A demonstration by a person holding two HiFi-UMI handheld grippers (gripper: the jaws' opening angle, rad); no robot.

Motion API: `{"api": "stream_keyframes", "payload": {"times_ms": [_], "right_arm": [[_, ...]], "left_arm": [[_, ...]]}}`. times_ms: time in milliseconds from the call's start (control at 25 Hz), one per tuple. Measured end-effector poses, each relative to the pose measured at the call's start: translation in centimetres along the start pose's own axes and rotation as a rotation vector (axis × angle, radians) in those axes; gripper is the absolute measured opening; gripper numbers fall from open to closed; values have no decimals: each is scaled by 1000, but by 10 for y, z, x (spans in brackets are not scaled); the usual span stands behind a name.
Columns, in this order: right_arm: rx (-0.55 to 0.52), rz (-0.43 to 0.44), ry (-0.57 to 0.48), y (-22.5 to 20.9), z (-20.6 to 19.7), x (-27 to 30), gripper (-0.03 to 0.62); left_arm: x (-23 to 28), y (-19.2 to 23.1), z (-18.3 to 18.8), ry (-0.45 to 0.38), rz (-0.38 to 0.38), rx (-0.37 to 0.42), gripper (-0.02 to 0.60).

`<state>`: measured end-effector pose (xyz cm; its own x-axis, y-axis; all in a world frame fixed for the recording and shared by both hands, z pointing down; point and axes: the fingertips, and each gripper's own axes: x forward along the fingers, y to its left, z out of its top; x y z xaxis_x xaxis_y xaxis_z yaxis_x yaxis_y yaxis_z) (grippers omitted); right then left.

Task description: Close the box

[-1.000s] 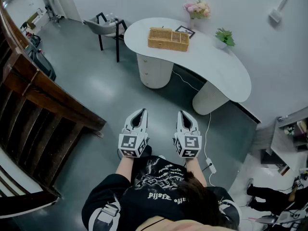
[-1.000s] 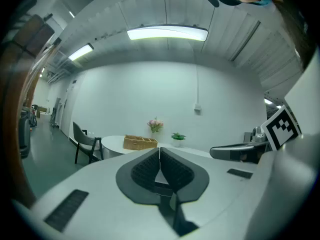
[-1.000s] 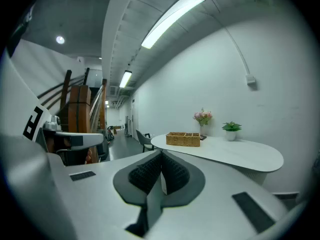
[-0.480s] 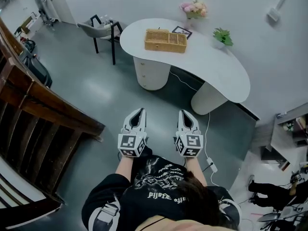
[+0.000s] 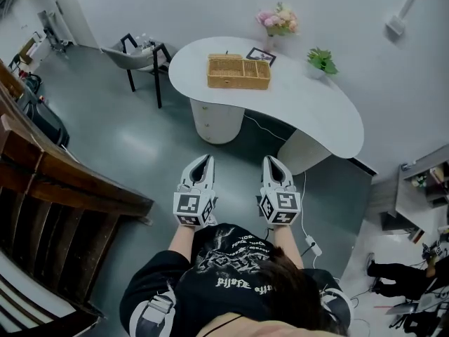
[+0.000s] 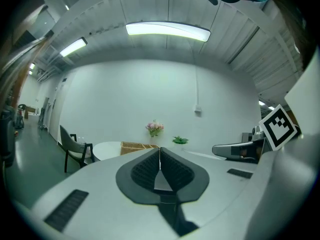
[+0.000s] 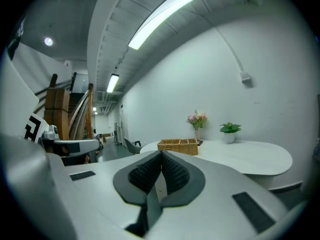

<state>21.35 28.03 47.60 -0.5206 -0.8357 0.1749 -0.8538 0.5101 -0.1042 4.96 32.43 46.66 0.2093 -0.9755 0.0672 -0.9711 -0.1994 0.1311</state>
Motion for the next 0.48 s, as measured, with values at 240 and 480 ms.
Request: {"api": "stream_keyframes", "payload": {"times_ms": [240,480], "right_arm": [[14,-41,-9,7,9,47,25],[7,-50,7,23,10,78,25]], "left_arm": [[35,43,16,-11,-30,28,25],[48,78,22,-16,-40,0,25]]}}
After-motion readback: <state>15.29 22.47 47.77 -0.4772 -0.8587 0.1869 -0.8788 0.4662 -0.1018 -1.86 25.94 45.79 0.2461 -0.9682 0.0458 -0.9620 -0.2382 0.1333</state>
